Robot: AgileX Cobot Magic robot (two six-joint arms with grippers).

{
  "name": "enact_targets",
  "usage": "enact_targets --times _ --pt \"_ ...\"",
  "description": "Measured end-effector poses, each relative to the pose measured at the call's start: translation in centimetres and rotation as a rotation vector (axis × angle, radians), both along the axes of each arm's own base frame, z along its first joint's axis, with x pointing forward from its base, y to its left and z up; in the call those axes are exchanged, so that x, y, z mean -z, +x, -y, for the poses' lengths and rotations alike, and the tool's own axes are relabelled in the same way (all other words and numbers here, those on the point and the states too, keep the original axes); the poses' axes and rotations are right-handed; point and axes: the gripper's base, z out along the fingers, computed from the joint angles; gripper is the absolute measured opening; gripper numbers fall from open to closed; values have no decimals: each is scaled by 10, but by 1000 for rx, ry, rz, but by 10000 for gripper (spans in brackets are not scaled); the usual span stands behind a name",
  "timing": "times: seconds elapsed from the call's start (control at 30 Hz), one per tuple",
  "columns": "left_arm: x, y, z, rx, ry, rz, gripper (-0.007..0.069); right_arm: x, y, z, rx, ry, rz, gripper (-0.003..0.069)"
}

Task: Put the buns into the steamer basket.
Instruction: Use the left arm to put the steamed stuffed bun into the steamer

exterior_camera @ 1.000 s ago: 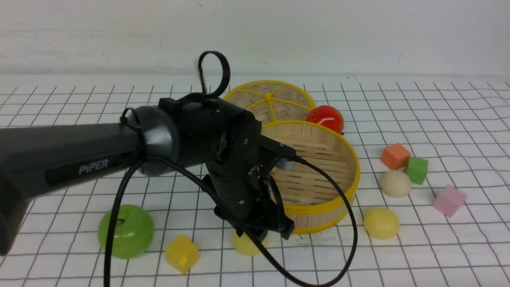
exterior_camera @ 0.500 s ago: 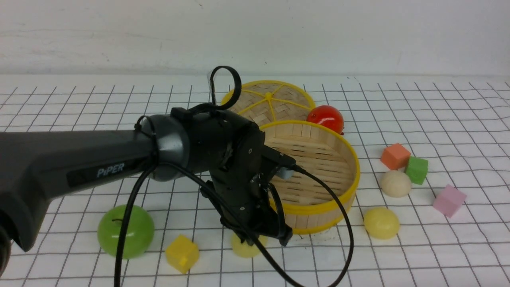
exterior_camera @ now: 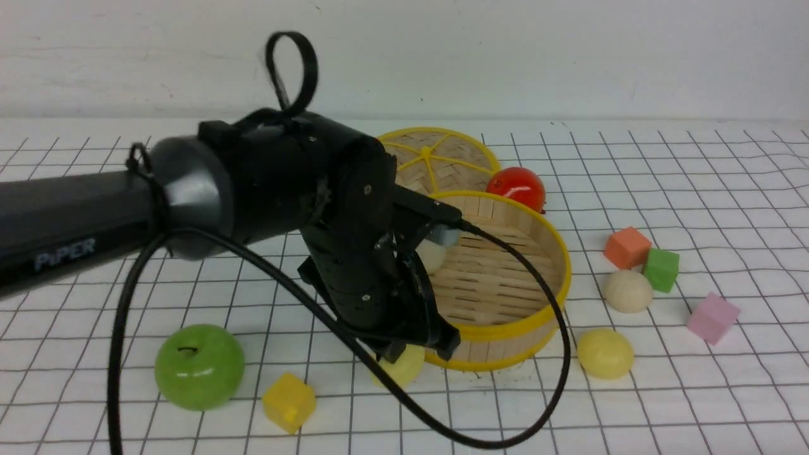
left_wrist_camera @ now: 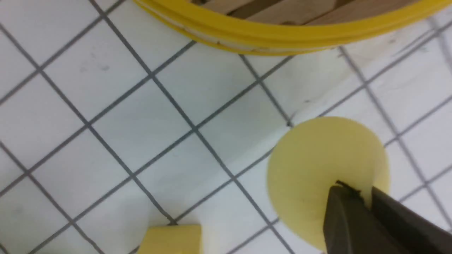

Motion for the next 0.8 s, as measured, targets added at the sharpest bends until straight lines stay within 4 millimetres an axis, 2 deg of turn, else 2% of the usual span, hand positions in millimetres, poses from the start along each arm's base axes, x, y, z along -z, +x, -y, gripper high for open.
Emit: enact_targets --times 0.17,0.23,0.3,0.37,0.47,0.53,0.67,0.8 --pt "-30 4 5 11 -93 104 -13 0 0 0 0 0 0 239" --pt "-33 9 9 20 -107 130 -13 0 0 0 0 0 0 239" --pt "-35 24 21 36 -142 193 -13 0 0 0 0 0 0 239" --pt "-29 36 30 49 -148 219 -13 0 0 0 0 0 0 239" --pt "-4 54 43 61 -118 218 -13 0 0 0 0 0 0 239" --pt "5 59 46 65 -104 212 -13 0 0 0 0 0 0 239" --pt "36 72 53 83 -37 192 8 0 0 0 0 -1 0 239" --pt "44 75 53 93 -10 194 118 0 0 0 0 0 0 239"
